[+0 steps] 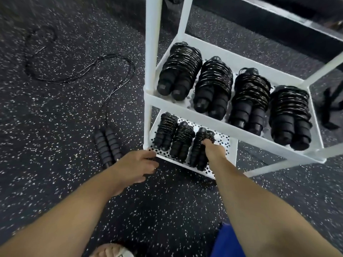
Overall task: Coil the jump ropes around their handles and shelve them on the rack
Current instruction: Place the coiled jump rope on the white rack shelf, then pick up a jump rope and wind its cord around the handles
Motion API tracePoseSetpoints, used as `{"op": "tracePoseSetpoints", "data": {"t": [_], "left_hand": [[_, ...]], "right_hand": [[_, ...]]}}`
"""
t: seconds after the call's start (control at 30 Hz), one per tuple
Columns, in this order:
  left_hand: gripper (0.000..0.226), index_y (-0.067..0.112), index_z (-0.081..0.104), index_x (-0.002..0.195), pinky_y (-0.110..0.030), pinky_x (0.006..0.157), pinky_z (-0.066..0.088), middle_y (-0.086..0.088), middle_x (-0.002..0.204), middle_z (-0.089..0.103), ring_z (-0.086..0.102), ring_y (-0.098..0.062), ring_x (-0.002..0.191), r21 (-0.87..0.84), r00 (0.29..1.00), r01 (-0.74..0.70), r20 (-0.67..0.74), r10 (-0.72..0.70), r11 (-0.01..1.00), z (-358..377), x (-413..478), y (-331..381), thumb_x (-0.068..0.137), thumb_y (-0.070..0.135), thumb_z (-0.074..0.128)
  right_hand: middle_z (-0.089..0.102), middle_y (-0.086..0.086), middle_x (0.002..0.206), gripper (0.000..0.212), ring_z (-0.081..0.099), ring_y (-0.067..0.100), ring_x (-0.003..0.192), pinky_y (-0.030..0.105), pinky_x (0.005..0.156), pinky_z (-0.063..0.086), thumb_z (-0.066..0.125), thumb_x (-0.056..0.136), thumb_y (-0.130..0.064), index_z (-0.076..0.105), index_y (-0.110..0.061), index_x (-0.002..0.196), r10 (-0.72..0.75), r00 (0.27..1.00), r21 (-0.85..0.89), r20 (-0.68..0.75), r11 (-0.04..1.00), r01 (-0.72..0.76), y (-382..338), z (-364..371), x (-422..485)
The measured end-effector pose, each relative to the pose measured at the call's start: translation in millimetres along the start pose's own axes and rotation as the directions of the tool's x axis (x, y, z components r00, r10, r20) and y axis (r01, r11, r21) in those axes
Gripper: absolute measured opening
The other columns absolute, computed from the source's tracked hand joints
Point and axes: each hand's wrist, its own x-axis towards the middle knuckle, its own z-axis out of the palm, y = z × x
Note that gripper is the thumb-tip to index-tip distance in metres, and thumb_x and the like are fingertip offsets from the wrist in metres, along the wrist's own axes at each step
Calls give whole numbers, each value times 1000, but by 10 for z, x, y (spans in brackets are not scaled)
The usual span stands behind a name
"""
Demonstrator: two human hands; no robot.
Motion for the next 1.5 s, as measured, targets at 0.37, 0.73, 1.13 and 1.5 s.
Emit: {"op": "tracePoseSetpoints", "data": {"t": [0.37, 0.73, 1.13, 1.5], "left_hand": [[47, 20, 46, 142, -25, 85, 49, 5, 124, 65, 62, -9, 110, -6, 1000, 0, -19, 0, 1000, 1, 40, 4, 98, 7, 54], [41, 16, 51, 138, -35, 96, 50, -7, 124, 67, 63, -18, 112, -79, 983, 21, -180, -35, 997, -243, -575, 201, 98, 7, 58], [41, 11, 55, 133, -32, 80, 50, -7, 113, 69, 67, -17, 98, -320, 855, -63, -507, -114, 945, -1192, -1061, -436, 95, -2, 60], [32, 16, 58, 126, -28, 79, 54, -4, 108, 72, 70, -15, 98, -446, 835, -46, -509, -211, 894, -1794, -800, -1215, 97, 2, 57]], "right_hand": [[53, 2, 83, 31, 50, 20, 72, 34, 76, 41, 64, 87, -45, 52, -17, 83, -77, 997, -109, 21, 991, 79, 133, -50, 168], [61, 3, 76, 17, 54, 23, 73, 28, 61, 36, 52, 88, -22, 64, -15, 78, -406, 906, -354, 121, 835, 422, -112, 176, -660], [62, 5, 113, 46, 60, 25, 101, 28, 73, 42, 71, 80, -42, 60, -10, 111, -345, 744, -466, 572, 609, 641, -94, 1750, -1597], [46, 14, 134, 82, 46, 28, 122, 40, 101, 43, 76, 74, -47, 42, -5, 136, -385, 853, -829, 353, 294, 476, 232, 2780, -1355]]}}
